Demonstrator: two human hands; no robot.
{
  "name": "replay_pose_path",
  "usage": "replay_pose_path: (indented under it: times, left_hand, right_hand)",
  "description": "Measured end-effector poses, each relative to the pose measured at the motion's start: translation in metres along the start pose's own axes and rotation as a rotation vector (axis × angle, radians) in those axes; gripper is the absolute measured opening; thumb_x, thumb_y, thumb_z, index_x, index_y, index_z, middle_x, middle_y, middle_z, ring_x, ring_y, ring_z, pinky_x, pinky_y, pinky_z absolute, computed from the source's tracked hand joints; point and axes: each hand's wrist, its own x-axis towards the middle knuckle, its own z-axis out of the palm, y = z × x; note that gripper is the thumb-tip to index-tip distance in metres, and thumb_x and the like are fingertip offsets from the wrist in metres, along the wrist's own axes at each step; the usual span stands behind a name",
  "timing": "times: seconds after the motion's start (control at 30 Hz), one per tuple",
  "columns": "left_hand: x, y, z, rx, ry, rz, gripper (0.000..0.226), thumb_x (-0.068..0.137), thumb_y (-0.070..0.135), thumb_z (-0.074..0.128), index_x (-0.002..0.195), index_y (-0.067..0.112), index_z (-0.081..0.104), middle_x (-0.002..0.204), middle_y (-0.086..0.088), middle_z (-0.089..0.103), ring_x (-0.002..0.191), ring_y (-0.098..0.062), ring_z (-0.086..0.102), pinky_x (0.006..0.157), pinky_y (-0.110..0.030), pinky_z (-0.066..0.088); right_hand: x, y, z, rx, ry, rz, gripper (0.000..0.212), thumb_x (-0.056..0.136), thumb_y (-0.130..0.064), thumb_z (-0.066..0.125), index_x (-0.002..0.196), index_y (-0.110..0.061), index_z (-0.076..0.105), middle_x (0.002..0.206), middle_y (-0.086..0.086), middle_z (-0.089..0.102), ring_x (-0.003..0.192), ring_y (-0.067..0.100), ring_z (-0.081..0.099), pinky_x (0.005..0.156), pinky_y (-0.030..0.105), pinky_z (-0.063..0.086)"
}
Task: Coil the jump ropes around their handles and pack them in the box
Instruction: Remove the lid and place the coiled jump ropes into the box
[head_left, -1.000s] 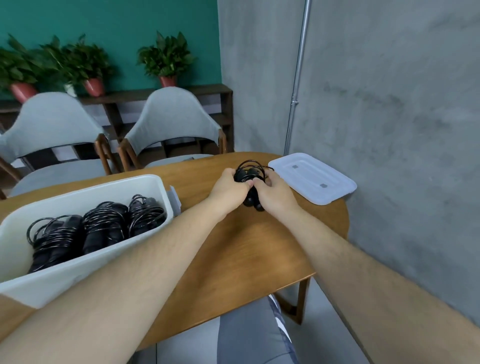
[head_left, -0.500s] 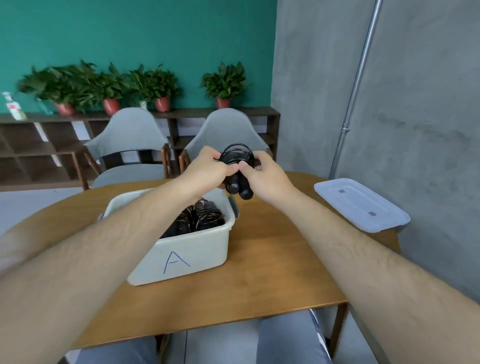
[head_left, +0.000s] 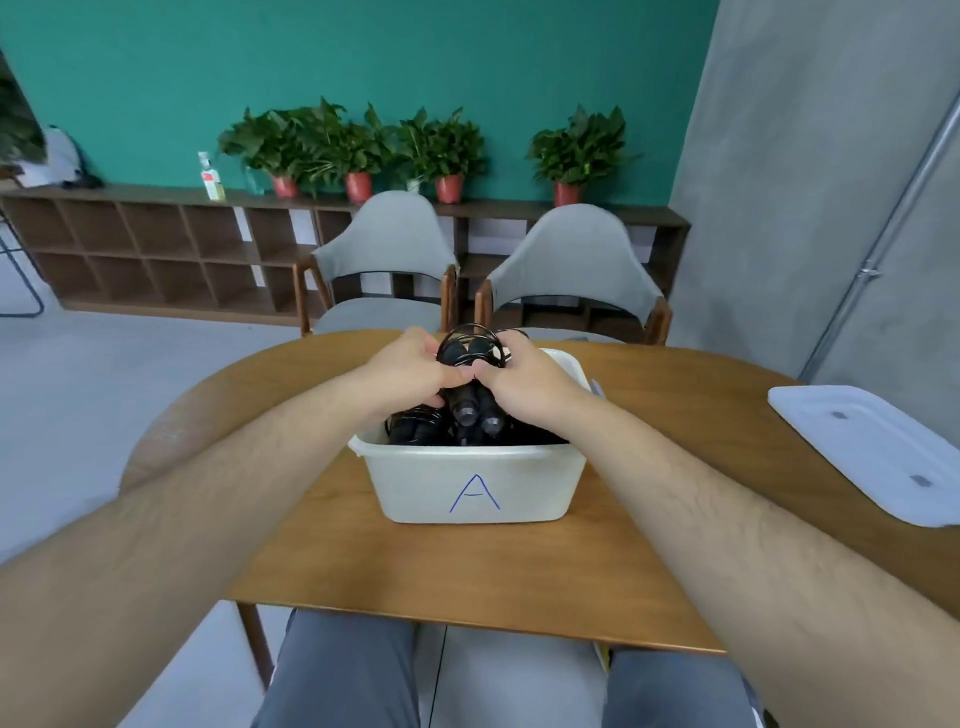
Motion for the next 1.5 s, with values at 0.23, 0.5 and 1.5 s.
replay_pose_path:
  times: [0.23, 0.5, 1.5]
  left_hand:
    - [0.013, -0.002, 0.039, -0.020, 0.028, 0.084, 0.047, 0.082, 0.054, 0.077, 0.114, 0.021, 0.070, 0.099, 0.003, 0.077, 0.097, -0.014, 0.071, 0.089, -0.045, 0.060]
    - [0.032, 0.001, 0.063, 0.039, -0.028, 0.149, 0.061, 0.073, 0.075, 0.071, 0.108, 0.024, 0.072, 0.092, 0.005, 0.078, 0.093, -0.018, 0.073, 0.094, -0.050, 0.055]
    - [-0.003, -0.038, -0.011, 0.280, 0.096, 0.028, 0.032, 0.095, 0.045, 0.066, 0.115, 0.021, 0.057, 0.098, 0.005, 0.069, 0.084, -0.009, 0.063, 0.067, -0.022, 0.044]
  right_hand:
    - [-0.007, 0.011, -0.026, -0.107, 0.047, 0.074, 0.036, 0.093, -0.035, 0.056, 0.128, -0.029, 0.053, 0.111, -0.004, 0.066, 0.098, 0.018, 0.062, 0.082, 0.031, 0.050]
    - [-0.009, 0.018, -0.050, -0.313, -0.040, 0.169, 0.039, 0.103, -0.031, 0.046, 0.135, -0.009, 0.046, 0.114, 0.005, 0.060, 0.090, 0.017, 0.056, 0.074, 0.033, 0.045]
    - [0.004, -0.019, 0.033, -0.245, -0.180, 0.081, 0.034, 0.101, -0.041, 0.048, 0.123, -0.015, 0.050, 0.112, 0.001, 0.061, 0.100, 0.021, 0.058, 0.076, 0.033, 0.046]
